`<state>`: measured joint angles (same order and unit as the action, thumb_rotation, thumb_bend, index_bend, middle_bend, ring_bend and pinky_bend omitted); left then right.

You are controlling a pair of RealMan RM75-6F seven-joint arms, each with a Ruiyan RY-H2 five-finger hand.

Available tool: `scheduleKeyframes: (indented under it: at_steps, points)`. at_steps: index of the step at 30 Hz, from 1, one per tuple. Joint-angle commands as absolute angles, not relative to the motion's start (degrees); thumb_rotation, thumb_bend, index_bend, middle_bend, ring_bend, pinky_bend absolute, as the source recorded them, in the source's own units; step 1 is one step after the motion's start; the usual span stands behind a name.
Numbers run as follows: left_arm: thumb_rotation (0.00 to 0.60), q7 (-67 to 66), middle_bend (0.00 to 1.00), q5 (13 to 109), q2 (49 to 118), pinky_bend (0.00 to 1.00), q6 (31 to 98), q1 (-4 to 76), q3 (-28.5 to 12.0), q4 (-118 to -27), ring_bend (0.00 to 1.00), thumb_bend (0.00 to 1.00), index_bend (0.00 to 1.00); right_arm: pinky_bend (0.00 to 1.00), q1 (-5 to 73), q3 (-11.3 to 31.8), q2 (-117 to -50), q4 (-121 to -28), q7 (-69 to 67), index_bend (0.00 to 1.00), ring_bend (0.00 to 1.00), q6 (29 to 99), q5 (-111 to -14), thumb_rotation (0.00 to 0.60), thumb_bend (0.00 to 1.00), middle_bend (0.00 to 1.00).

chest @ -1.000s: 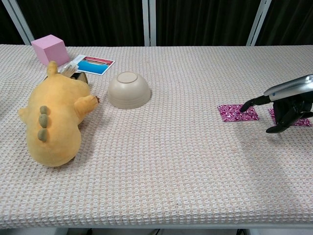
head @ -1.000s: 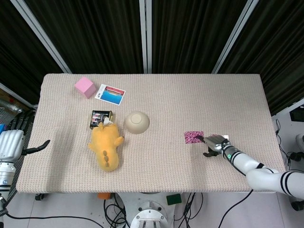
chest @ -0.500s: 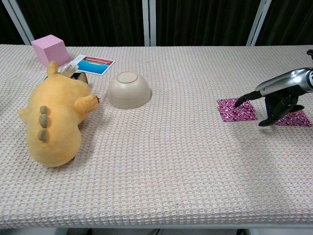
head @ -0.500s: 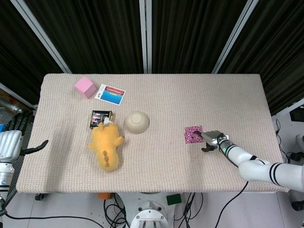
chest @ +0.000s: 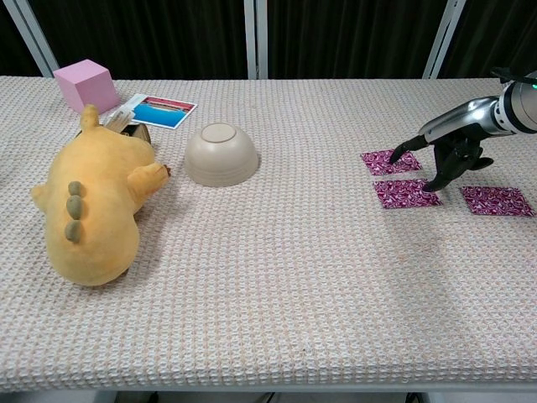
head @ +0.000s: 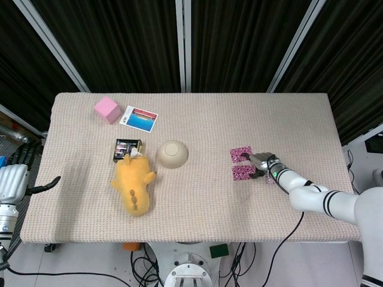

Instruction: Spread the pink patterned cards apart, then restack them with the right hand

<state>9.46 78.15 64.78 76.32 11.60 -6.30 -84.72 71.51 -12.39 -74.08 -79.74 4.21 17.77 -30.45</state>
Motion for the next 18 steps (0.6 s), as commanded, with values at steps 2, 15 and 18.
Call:
scheduleKeyframes:
  at_steps: [2, 15, 18]
  points:
    - [0.273, 9.48, 0.04, 77.93, 64.71, 0.14, 76.1, 11.63, -6.37, -84.64, 0.0, 0.13, 0.03, 0.9, 72.55, -12.88, -75.12, -78.18, 3.12, 0.0, 0.99, 16.8, -29.98, 0.6, 1.0, 1.0]
    - [0.272, 9.62, 0.04, 77.84, 64.56, 0.14, 76.12, 11.55, -6.52, -84.5, 0.0, 0.13, 0.03, 0.9, 68.55, -11.74, -65.05, -92.24, 2.46, 0.0, 0.99, 30.19, -37.25, 0.6, 1.0, 1.0]
    - [0.273, 9.53, 0.04, 78.03, 64.59, 0.14, 76.43, 11.5, -6.55, -84.7, 0.0, 0.13, 0.03, 0.87, 63.79, -10.5, -62.24, -97.57, 2.94, 0.03, 0.94, 40.96, -42.28, 0.6, 1.0, 1.0]
